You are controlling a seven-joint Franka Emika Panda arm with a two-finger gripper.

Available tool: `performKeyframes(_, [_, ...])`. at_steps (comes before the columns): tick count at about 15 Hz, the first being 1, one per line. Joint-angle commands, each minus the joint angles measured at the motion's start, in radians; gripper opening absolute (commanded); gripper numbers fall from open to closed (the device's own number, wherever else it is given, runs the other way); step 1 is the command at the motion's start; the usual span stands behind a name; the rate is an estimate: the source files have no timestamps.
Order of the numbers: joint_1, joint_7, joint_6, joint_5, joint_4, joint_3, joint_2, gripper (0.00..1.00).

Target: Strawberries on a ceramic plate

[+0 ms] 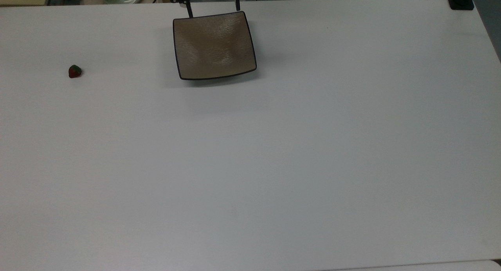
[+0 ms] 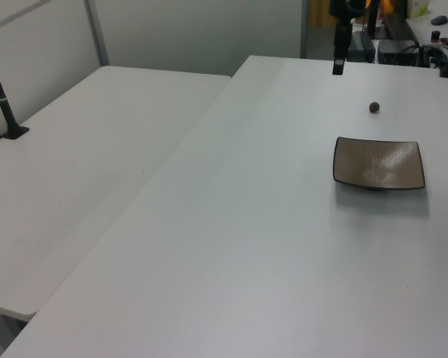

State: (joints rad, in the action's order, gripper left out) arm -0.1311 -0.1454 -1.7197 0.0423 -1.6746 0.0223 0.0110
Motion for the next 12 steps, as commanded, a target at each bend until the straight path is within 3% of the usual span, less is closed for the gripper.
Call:
performKeyframes(1, [-0.002,0.018,-0.032,0.013,-0.019,0.004,0.009,1.0])
performKeyframes(12, [-0.004,0.017,-0.035,0.013,-0.03,0.004,0.007,1.0])
